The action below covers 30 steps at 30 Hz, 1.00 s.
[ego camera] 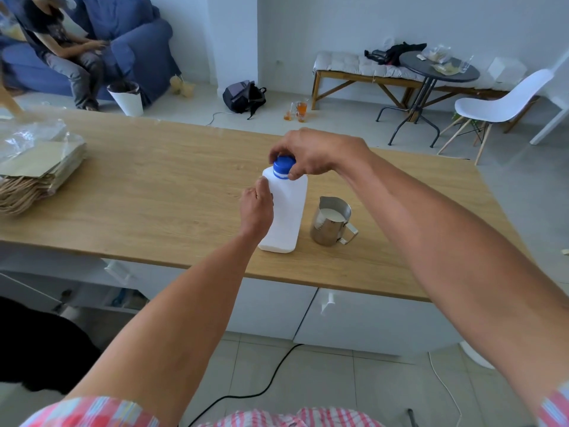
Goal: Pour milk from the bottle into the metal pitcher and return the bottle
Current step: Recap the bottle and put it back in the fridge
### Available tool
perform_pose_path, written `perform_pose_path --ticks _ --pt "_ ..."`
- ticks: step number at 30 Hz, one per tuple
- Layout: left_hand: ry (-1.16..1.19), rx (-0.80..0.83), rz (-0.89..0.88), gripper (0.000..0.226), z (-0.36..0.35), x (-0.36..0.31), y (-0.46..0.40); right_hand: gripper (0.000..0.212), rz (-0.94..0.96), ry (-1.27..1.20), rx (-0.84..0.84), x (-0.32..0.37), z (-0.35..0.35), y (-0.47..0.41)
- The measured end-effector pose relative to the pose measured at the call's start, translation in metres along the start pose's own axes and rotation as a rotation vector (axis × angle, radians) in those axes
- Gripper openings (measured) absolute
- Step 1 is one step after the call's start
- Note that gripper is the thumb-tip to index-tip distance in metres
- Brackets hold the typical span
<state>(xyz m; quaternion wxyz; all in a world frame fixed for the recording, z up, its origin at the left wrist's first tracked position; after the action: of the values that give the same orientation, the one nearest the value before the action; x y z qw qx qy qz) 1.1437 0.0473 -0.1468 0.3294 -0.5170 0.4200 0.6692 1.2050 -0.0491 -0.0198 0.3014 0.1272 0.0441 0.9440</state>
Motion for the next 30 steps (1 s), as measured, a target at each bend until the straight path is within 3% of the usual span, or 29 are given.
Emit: perform_pose_path --ticks 8,13,16,19,24,30 --pt "-0.01 -0.023 -0.013 0.041 0.0 -0.002 0.005 0.047 -0.088 0.018 -0.072 -0.004 0.005 -0.004" --pt "-0.019 -0.01 -0.019 0.042 -0.001 -0.002 0.005 0.05 -0.003 0.075 -0.02 0.004 0.004 -0.005" --pt "-0.02 -0.016 -0.021 0.043 -0.001 -0.003 0.005 0.029 -0.038 0.093 -0.053 -0.003 0.004 -0.004" --pt "-0.044 -0.032 -0.021 0.044 -0.001 -0.003 0.005 0.052 -0.124 0.142 -0.178 -0.01 0.001 -0.006" --pt "-0.042 -0.031 -0.029 0.041 0.001 -0.003 0.005 0.044 -0.197 0.242 -0.306 -0.001 -0.003 -0.007" --pt "-0.018 -0.062 -0.009 0.045 -0.001 0.002 0.001 0.067 -0.089 0.44 -0.311 -0.01 -0.019 0.008"
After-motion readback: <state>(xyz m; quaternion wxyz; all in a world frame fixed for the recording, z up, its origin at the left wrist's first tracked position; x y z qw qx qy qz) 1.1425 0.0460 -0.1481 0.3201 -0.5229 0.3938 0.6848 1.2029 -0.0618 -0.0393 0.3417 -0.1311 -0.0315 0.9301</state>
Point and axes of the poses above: each hand's wrist, its own y-axis away from the middle knuckle, its own z-axis out of the back of the hand, x = y × z, the point moved 7 cm from there along -y, towards the middle knuckle, and after that the axes turned 14 degrees about z, right-handed, at the moved point
